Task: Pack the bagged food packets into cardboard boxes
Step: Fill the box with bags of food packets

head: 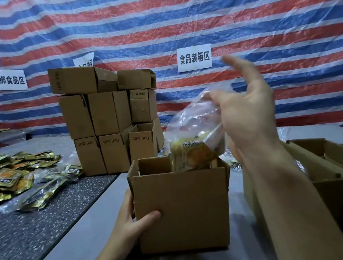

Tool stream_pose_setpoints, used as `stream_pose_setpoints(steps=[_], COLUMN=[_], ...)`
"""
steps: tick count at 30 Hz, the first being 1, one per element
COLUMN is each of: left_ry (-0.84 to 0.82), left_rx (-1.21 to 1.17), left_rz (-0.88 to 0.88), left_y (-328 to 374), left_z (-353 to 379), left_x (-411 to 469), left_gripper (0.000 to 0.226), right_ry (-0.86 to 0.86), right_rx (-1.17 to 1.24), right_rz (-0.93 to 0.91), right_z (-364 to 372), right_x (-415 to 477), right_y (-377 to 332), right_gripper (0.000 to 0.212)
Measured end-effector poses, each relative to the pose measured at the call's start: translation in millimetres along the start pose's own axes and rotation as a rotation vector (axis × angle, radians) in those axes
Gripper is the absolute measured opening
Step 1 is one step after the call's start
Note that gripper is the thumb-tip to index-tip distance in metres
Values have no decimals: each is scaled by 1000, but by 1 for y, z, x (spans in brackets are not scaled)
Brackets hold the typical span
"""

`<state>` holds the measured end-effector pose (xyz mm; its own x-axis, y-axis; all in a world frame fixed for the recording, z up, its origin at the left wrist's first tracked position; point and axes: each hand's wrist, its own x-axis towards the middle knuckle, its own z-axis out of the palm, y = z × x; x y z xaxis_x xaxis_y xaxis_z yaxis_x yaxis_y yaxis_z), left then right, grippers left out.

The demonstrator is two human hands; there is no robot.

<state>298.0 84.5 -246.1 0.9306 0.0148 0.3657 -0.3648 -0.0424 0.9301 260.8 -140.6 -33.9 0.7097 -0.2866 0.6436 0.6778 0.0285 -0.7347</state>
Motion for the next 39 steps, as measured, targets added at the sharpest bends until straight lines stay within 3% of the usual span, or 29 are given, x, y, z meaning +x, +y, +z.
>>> stream_pose_setpoints(steps=[5, 12, 14, 16, 20, 24, 27, 32, 39], left_ry=[1, -9, -22, -29, -10, 3, 19, 12, -18], left_rx=[-10, -10, -10, 1, -8, -5, 6, 6, -3], left_rz=[2, 20, 17, 13, 9, -7, -5, -6, 2], left_y=[-4, -3, -2, -1, -2, -3, 0, 0, -2], left_z=[1, 2, 2, 2, 2, 2, 3, 3, 3], left_x=[-1, -2, -2, -3, -3, -3, -2, -2, -2], left_gripper=[92, 97, 102, 110, 95, 101, 112, 106, 90], right_ry=[-126, -336, -392, -446, -493, -570, -552, -498, -729], right_rx=[302, 359, 339, 209, -429, -817, -891, -1024, -860], right_rz=[256, 232, 214, 197, 100, 108, 108, 65, 119], right_z=[2, 5, 6, 5, 1, 7, 5, 4, -4], right_x=[2, 2, 2, 3, -1, -7, -7, -5, 3], right_y=[0, 8, 9, 12, 23, 32, 33, 34, 32], right_gripper=[32, 61, 56, 46, 27, 2, 7, 11, 16])
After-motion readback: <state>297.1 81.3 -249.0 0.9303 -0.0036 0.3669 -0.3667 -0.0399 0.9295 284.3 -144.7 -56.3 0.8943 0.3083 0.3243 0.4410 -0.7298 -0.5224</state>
